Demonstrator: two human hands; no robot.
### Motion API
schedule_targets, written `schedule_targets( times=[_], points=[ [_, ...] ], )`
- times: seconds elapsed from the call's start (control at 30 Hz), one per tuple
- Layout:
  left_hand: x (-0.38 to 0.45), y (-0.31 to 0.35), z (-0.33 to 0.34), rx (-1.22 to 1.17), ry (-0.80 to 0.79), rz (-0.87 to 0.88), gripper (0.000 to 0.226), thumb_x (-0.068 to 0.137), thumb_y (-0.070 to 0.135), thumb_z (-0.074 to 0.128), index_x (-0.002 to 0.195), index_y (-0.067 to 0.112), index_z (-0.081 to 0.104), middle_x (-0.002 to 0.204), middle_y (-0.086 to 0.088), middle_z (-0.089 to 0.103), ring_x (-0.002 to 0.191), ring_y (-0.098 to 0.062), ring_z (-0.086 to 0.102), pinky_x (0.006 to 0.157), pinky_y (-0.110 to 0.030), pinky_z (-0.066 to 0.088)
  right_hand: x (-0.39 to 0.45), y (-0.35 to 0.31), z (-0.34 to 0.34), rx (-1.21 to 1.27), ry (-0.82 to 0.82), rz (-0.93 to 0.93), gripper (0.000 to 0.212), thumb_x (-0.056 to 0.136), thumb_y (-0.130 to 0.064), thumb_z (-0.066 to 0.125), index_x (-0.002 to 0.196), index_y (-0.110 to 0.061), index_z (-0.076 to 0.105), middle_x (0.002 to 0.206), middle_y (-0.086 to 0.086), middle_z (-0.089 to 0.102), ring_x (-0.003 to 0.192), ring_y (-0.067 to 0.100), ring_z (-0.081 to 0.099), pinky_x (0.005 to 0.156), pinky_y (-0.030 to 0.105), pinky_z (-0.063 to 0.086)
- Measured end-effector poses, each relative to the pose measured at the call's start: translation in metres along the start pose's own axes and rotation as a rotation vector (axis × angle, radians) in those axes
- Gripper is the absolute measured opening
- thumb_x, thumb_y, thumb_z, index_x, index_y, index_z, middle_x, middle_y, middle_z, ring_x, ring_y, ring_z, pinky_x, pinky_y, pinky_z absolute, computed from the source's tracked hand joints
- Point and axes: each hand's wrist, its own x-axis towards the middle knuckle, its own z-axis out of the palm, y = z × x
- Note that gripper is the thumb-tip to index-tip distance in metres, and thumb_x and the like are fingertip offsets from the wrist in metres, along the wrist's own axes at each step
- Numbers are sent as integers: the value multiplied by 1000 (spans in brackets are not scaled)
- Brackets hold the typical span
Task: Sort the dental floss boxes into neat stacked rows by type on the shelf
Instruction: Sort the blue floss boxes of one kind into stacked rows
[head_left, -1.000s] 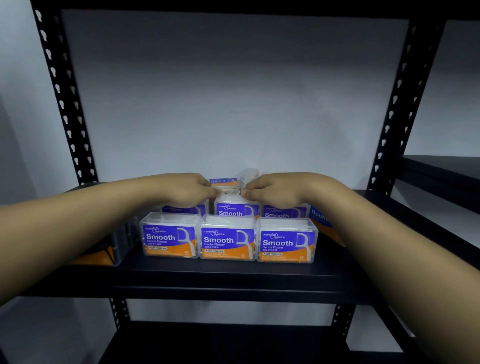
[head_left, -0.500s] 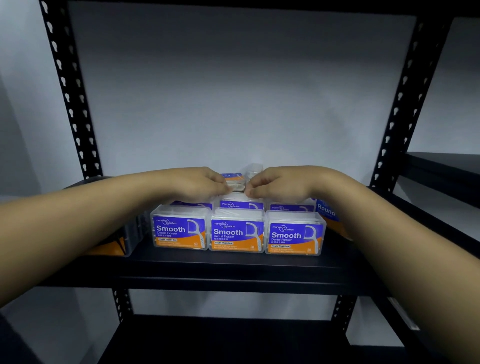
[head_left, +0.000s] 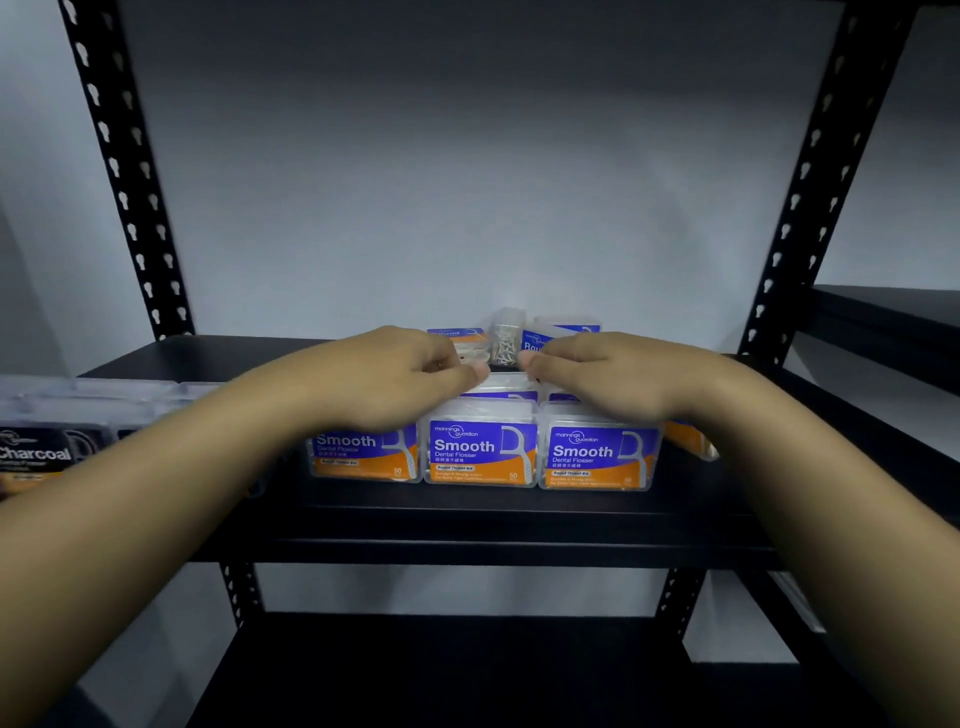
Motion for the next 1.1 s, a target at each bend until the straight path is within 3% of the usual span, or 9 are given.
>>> schedule_targets(
  times=[0.1, 0.23, 0.37, 0.5, 0.57, 0.7, 0.8, 1.0, 1.1],
  points=[
    [-4, -2, 11, -21, 72, 32, 47, 97, 64, 35, 110, 27, 60, 107, 6, 69, 95, -10, 66, 82, -37, 56, -2, -4, 8, 30, 30, -3, 58, 105, -61, 22, 150, -36, 47, 152, -10, 52, 123, 12, 55, 104, 29, 41],
    [-3, -5, 22, 38, 172, 50, 51, 98, 66, 27, 101, 27, 60, 102, 5, 70, 89, -13, 65, 82, -40, 54, 3, -8, 18, -18, 63, -44, 57, 108, -54, 19, 158, -32, 37, 165, -9, 35, 148, 13, 36, 116, 28, 26],
    [-3, -3, 28, 107, 254, 31, 55, 98, 66, 24, 102, 26, 62, 104, 4, 70, 91, -18, 65, 79, -38, 50, 3, -8, 20, 1, 116, -31, 57, 106, -57, 22, 144, -31, 56, 149, -4, 56, 131, 16, 53, 101, 28, 37],
    [-2, -2, 28, 100, 240, 5, 54, 97, 68, 26, 101, 28, 61, 104, 7, 70, 90, -14, 65, 77, -36, 49, 2, -8, 23, 28, 149, -67, 56, 105, -60, 28, 108, -23, 69, 105, -4, 73, 97, 13, 67, 90, 37, 53],
    [-2, -2, 27, 99, 231, -6, 54, 96, 69, 27, 105, 28, 61, 106, 8, 70, 92, -14, 65, 79, -36, 51, 0, -7, 24, 6, 212, -78, 59, 105, -59, 28, 100, -18, 69, 95, -3, 73, 89, 14, 67, 86, 39, 54],
    [-3, -1, 28, 128, 247, -17, 54, 95, 70, 27, 103, 29, 61, 104, 7, 70, 89, -13, 63, 72, -33, 46, -9, -8, 30, -74, 227, -2, 72, 101, -68, 16, 112, -22, 70, 107, -3, 74, 99, 18, 64, 90, 39, 52],
    [-3, -1, 28, 112, 243, -22, 54, 95, 70, 27, 105, 29, 62, 104, 7, 70, 89, -13, 64, 70, -33, 47, -9, -10, 37, -70, 263, 4, 73, 100, -70, 15, 112, -25, 71, 103, -4, 74, 99, 21, 66, 89, 43, 54],
    [-4, -2, 29, 82, 267, 0, 46, 102, 57, 34, 105, 23, 64, 104, 0, 71, 90, -18, 66, 77, -41, 57, -12, -18, 40, -87, 327, 1, 55, 97, -73, 23, 116, -41, 63, 114, -7, 73, 108, 24, 64, 90, 46, 53],
    [-4, -2, 30, 96, 290, 0, 43, 104, 53, 34, 102, 21, 63, 102, -2, 71, 89, -19, 66, 76, -40, 56, -11, -20, 40, -94, 307, 15, 46, 96, -73, 27, 104, -41, 60, 112, -9, 72, 106, 22, 64, 90, 47, 54]
  ],
)
